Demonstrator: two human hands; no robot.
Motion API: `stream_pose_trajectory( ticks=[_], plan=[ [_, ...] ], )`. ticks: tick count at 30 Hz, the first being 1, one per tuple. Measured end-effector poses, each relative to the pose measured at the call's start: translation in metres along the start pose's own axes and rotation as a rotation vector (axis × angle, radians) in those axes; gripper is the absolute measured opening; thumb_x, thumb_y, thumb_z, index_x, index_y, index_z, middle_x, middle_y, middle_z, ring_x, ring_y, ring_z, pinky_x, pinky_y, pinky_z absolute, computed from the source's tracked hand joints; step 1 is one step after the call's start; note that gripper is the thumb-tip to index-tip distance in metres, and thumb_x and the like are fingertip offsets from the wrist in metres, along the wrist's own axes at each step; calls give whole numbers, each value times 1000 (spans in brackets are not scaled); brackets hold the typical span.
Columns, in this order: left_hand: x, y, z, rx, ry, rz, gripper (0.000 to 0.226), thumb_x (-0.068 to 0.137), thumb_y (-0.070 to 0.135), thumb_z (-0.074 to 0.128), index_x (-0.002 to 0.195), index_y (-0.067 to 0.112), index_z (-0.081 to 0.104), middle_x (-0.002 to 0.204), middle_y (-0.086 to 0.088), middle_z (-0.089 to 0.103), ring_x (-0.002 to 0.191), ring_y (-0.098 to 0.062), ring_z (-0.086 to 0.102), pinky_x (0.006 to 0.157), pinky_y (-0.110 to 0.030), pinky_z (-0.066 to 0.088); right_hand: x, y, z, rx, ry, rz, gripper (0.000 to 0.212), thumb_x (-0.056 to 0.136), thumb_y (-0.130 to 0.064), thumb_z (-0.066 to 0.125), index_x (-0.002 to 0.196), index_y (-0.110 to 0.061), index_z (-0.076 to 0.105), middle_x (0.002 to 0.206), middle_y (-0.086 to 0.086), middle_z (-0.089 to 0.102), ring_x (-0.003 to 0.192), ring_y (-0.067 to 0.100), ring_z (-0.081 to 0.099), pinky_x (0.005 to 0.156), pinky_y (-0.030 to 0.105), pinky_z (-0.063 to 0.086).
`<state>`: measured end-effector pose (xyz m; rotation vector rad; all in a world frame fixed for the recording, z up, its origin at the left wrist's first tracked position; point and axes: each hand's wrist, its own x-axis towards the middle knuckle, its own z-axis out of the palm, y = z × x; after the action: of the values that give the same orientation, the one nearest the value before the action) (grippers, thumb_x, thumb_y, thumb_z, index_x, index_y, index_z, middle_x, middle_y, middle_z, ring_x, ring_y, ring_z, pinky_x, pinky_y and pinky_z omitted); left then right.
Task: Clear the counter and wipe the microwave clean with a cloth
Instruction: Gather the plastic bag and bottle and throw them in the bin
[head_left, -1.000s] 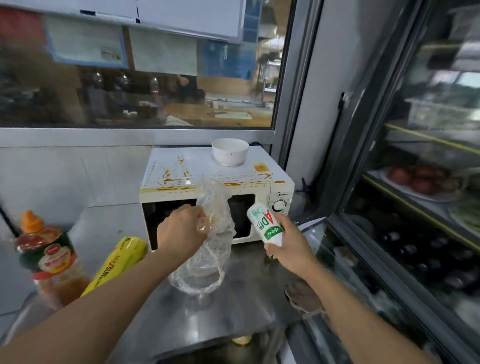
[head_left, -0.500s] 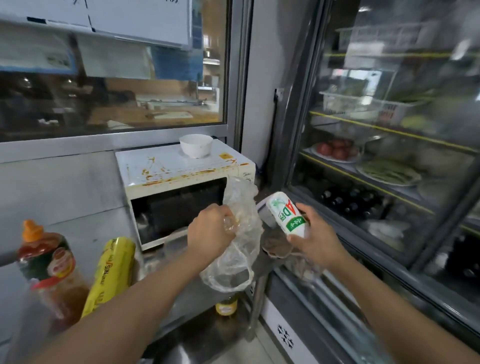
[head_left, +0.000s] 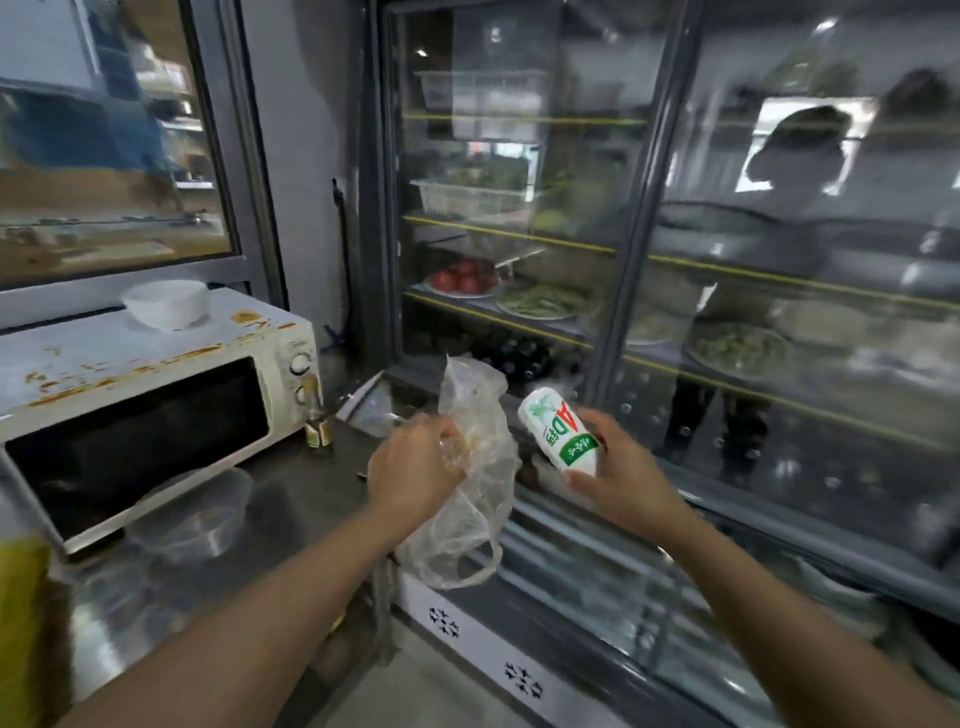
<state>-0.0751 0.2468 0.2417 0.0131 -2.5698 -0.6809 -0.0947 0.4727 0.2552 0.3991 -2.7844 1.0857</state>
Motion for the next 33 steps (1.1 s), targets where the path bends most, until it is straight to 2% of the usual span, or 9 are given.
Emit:
stream_pose_trajectory(
  ticks=[4, 7, 10, 13, 17, 22, 25, 28, 33],
  plan=[
    [-28, 71, 27, -62, -81, 74, 14, 75, 21, 69, 87, 23, 61, 94, 4, 58, 80, -15, 56, 60, -25, 36, -56, 44, -54, -41, 58, 68, 68, 78, -19, 71, 136, -27, 36, 110, -6, 54, 86, 12, 57, 63, 22, 46],
    [-59, 127, 45, -84, -140, 143, 14, 75, 18, 69, 84, 22, 60, 93, 3, 59, 82, -17, 58, 62, -26, 38, -106, 74, -91, -56, 122, 85, 67, 77, -17, 73, 134, -25, 40, 113, -5, 55, 86, 11, 55, 61, 16, 41],
    [-94, 179, 60, -124, -209, 176, 16, 76, 18, 70, 89, 20, 61, 97, 0, 60, 85, -19, 58, 70, -31, 47, -160, 101, -127, -51, 152, 154, 70, 77, -16, 74, 136, -21, 38, 120, 0, 57, 91, 13, 55, 70, 23, 45],
    [-127, 232, 73, -181, -267, 238, 15, 75, 17, 68, 88, 19, 61, 97, -2, 60, 87, -22, 58, 76, -39, 51, -217, 126, -164, -45, 197, 224, 69, 77, -14, 74, 136, -20, 39, 118, 0, 57, 92, 14, 56, 70, 24, 46],
    [-172, 298, 94, -229, -297, 314, 11, 75, 16, 67, 82, 23, 61, 91, 3, 59, 85, -21, 58, 70, -36, 50, -292, 155, -207, -20, 272, 289, 66, 76, -10, 73, 133, -23, 43, 112, -6, 57, 93, 13, 59, 70, 23, 48],
    [-219, 380, 123, -275, -392, 424, 20, 74, 15, 68, 74, 28, 53, 85, 7, 57, 83, -18, 57, 66, -32, 47, -375, 193, -259, -23, 385, 409, 63, 76, -10, 73, 131, -24, 45, 115, -7, 59, 101, 14, 57, 82, 28, 46],
    [-238, 430, 141, -333, -456, 507, 19, 72, 13, 69, 74, 26, 55, 82, 5, 60, 81, -20, 57, 66, -34, 49, -419, 215, -286, -46, 473, 487, 64, 76, -11, 73, 131, -25, 45, 113, -8, 59, 97, 12, 58, 76, 22, 43],
    [-256, 481, 161, -353, -495, 595, 20, 72, 16, 69, 75, 27, 54, 81, 7, 55, 79, -17, 52, 62, -30, 42, -458, 237, -314, -78, 541, 576, 65, 76, -13, 74, 133, -24, 43, 113, -7, 59, 94, 12, 56, 72, 20, 42],
    [-281, 562, 197, -402, -588, 693, 18, 72, 15, 69, 77, 27, 56, 87, 3, 61, 84, -22, 58, 68, -35, 50, -504, 275, -359, -147, 625, 733, 68, 77, -17, 72, 136, -26, 39, 119, -3, 59, 92, 13, 54, 67, 21, 40]
  ],
)
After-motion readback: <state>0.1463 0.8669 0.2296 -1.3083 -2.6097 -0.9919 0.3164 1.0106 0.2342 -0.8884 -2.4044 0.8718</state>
